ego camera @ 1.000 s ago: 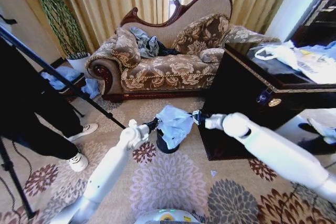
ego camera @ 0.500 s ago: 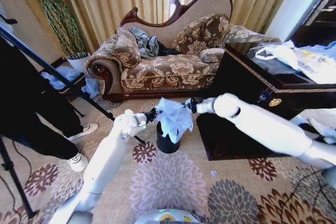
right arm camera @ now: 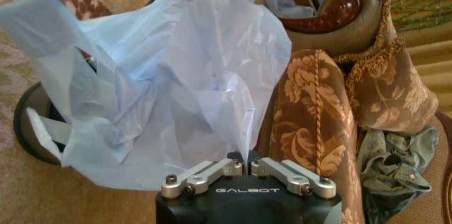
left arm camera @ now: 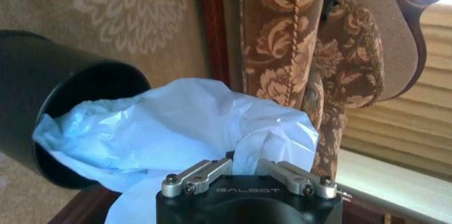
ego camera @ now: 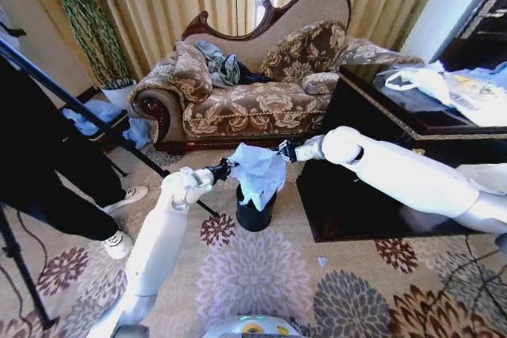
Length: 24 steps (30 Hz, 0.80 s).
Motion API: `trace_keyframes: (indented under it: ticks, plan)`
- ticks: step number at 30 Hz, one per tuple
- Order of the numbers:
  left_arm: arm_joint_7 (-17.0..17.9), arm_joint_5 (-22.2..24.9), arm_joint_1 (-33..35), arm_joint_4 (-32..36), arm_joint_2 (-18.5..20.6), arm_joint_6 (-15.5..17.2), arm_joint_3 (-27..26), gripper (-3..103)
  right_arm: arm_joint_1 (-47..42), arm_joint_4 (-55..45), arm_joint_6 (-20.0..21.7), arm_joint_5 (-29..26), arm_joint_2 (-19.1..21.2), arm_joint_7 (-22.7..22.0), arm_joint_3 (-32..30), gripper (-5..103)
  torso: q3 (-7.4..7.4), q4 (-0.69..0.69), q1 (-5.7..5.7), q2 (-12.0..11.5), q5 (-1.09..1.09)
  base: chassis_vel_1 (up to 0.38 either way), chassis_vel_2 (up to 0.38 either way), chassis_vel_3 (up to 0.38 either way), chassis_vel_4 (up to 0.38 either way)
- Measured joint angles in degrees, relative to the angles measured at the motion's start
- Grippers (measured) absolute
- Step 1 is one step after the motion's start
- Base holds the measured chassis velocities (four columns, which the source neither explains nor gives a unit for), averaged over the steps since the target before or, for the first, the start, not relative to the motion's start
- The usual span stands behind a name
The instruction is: Place a garbage bag over the trash bin.
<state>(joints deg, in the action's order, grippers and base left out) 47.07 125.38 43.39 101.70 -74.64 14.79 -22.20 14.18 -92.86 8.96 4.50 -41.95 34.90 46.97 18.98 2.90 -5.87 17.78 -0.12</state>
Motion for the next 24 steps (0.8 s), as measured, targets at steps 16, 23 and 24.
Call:
trace_keyframes:
  ticks: [16, 23, 24]
  plan:
    - [-5.02, -2.39, 1.51, -6.17, -2.07, 3.14, 2.16, 0, -9.32, 1.36, -1.52, 5.17, 1.31, 0.83, -3.25, 0, 0.0, 0.03, 0.0, 0.0, 0.03, 0.0, 0.0, 0.0, 0.0]
    - [-4.82, -2.87, 7.13, -3.84, -5.24, 3.09, 1.06, 0, -7.69, -2.96, -3.24, 4.87, 6.45, 4.97, -0.12, 0, -0.01, 0.02, 0.01, 0.0, 0.02, 0.0, 0.0, 0.0, 0.0]
    - [-4.75, -2.97, 8.42, -3.17, -5.97, 3.05, 0.75, 0, -7.49, -3.88, -3.22, 4.33, 6.87, 4.98, 0.74, 0, -0.01, 0.02, 0.01, 0.0, 0.03, 0.0, 0.0, 0.0, 0.0]
